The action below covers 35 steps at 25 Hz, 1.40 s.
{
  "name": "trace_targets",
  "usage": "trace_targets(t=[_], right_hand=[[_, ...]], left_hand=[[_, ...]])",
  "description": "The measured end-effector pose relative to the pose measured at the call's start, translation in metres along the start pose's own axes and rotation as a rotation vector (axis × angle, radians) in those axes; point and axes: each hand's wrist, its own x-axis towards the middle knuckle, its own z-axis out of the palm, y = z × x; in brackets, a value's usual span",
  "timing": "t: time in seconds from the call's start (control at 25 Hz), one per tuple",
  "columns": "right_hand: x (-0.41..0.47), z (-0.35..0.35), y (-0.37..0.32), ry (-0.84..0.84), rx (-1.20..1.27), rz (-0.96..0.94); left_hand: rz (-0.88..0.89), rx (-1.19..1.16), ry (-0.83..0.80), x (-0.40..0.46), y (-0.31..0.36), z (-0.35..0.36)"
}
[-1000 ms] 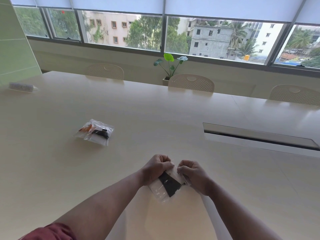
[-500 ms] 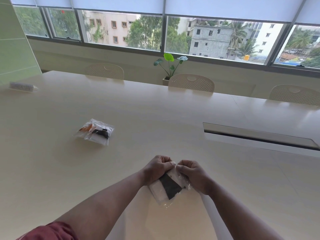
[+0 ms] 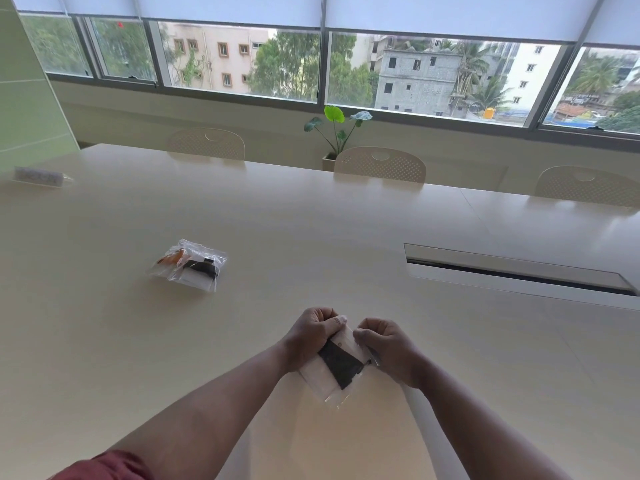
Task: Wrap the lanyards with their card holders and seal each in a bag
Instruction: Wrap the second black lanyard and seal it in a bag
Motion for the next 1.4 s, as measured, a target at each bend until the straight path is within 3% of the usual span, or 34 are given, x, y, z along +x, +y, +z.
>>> trace_targets(t=[0.32,0.88,1.4], right_hand=[[-0.001,0.000,-0.007,-0.042,0.078,0.000],[-0.004,-0.001,-0.005,0.037,0.045,-0.054],[0.002,-0.005,0.001,0.000,0.016,-0.007]], left_hand=[[0.022,-0.011,0.008,0.000,0.000,0.000],[-0.091,0.054,-0.234,0.000,0.014,-0.005],[-0.138,0.020,-0.168,0.002,0.017,-0.003]])
